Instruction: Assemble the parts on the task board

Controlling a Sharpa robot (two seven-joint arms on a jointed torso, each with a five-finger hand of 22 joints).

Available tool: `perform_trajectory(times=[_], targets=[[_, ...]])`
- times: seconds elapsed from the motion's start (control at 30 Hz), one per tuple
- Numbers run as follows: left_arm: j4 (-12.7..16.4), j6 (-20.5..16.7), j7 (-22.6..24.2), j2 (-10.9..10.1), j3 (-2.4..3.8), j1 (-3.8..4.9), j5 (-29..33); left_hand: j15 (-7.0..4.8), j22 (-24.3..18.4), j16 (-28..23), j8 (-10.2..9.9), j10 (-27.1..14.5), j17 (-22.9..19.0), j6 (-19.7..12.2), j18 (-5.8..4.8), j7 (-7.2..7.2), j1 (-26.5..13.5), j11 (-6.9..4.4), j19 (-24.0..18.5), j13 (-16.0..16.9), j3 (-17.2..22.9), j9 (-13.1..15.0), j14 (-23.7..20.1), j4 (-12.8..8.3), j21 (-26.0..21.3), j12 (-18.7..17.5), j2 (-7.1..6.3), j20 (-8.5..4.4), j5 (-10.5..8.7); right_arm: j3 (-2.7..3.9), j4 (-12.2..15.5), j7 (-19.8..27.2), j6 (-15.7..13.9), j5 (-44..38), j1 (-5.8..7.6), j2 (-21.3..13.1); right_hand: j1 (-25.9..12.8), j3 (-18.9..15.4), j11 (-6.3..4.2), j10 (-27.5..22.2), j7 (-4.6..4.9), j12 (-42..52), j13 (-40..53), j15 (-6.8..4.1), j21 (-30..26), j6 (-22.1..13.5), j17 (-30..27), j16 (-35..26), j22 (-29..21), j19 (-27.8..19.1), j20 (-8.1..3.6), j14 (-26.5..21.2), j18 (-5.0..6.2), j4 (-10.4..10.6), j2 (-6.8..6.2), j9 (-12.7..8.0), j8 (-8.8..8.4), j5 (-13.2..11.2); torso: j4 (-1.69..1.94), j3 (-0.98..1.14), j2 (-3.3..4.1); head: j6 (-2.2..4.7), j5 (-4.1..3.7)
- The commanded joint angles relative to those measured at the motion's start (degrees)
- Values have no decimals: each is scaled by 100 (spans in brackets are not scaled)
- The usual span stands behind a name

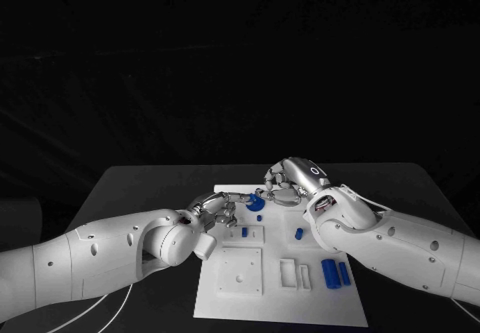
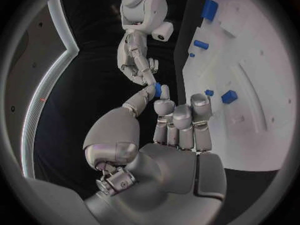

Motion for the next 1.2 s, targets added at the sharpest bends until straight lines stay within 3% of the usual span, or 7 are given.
perform_trajectory(times=[0.03,0.5,0.8,0.97,1.03,1.07,1.2], targets=[[35,232,-4,9,1,-3,-102,-108,-1,-20,21,13,8,686,34,25,41,-46,11,8,20,2089,20,-9,27,-22,100,-647,26,6,-27,-44,-51,15,4,4,-57,20,-1,43,10,-4,6,6,22,41,9,-24,-9,-1,-7,48,81,26,5,155,-29,-10,2,-3,-2,-3,5],[38,213,-2,6,0,-3,-115,-109,-1,-21,20,13,9,687,33,24,33,-47,11,10,18,2102,20,-7,28,-23,106,-647,31,7,-77,-55,-13,22,4,23,-58,22,-1,47,9,-1,12,5,24,42,11,-24,-10,0,-8,50,81,29,3,155,-28,-13,0,-4,1,-7,3],[3,-124,-409,-64,6,1,-1003,-117,-3,-30,21,29,6,705,36,16,9,-55,25,11,3,2140,33,-12,33,-32,93,-652,-28,18,-187,390,-44,948,10,-180,-56,48,13,-150,45,-269,-263,21,-13,-53,-2,-75,-31,-61,9,-4,81,36,36,150,-84,-11,1,-1,-6,-4,10],[-50,-325,-903,-111,10,50,-1561,-135,-8,-47,17,68,-2,741,48,-3,50,-73,49,4,15,2173,71,-38,39,-55,-2,-664,-59,23,-233,1004,-27,2029,57,-346,-13,26,98,-852,235,-992,-839,174,-235,-556,-121,-354,-124,-405,185,-315,68,-109,270,129,-403,4,-15,13,-9,-11,17],[-63,-357,-1035,-119,10,92,-1760,-142,-15,-60,5,94,-9,758,52,-10,73,-79,63,-2,17,2184,94,-32,38,-74,-41,-668,-187,24,-236,1154,11,2425,93,-419,-28,-12,130,-962,278,-1079,-878,233,-297,-661,-167,-422,-155,-486,256,-383,74,-148,305,110,-516,9,-23,21,-7,-16,20],[-71,-364,-1102,-123,9,119,-1851,-145,-21,-70,-4,110,-13,772,55,-13,91,-82,71,-6,18,2192,109,-30,36,-89,-68,-670,-297,24,-248,1248,45,2756,117,-458,-37,-31,169,-1041,318,-1161,-929,281,-371,-739,-219,-499,-191,-575,317,-455,74,-173,333,83,-618,15,-24,22,-5,-12,27],[-80,-342,-1307,-138,7,219,-2246,-149,-27,-84,-7,133,-19,811,56,-19,115,-88,78,-12,18,2205,125,-29,33,-110,-136,-671,-327,25,-350,1547,269,3624,178,-585,-2,-68,340,-1358,494,-1524,-1195,488,-727,-1068,-453,-832,-347,-1003,548,-813,33,-217,460,-45,-1009,51,-12,16,-7,-18,11]])
